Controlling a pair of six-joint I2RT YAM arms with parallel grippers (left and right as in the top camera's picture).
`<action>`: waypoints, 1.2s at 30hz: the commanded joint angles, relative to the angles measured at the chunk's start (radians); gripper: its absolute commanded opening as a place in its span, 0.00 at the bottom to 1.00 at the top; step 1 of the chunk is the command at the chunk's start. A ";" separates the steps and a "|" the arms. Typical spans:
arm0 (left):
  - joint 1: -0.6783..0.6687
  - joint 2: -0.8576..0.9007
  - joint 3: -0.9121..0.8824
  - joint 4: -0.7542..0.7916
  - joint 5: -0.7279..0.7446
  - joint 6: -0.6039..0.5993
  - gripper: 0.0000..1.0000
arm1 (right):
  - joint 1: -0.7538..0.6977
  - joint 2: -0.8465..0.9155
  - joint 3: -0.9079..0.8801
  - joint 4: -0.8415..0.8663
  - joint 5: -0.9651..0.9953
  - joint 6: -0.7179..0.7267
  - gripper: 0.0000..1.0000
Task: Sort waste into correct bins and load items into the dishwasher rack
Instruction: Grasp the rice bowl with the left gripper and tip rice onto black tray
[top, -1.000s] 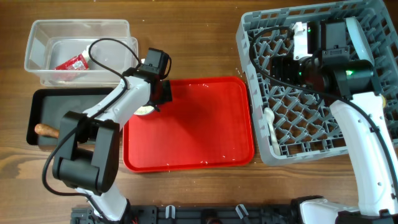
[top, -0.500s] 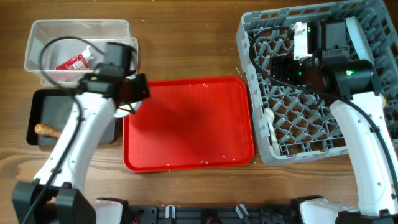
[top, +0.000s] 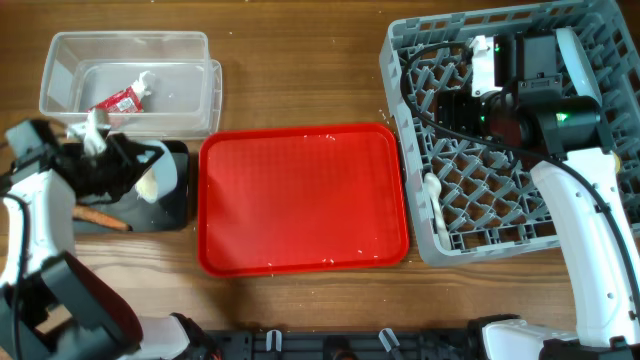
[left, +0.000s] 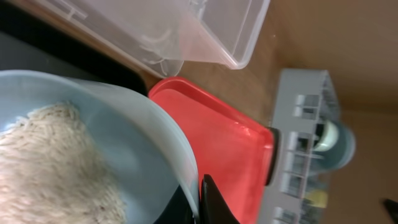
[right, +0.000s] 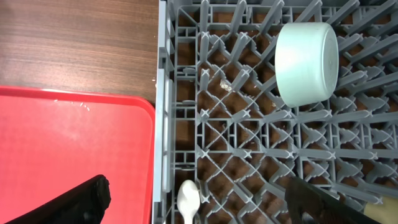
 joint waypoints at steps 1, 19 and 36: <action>0.113 0.079 -0.047 0.004 0.338 0.143 0.04 | -0.002 -0.002 -0.001 -0.009 -0.016 -0.017 0.92; 0.246 0.182 -0.055 -0.004 0.680 0.214 0.04 | -0.002 -0.002 -0.001 -0.047 0.033 -0.018 0.92; 0.253 0.181 -0.055 -0.036 0.552 0.176 0.04 | -0.002 -0.002 -0.001 -0.055 0.033 -0.018 0.92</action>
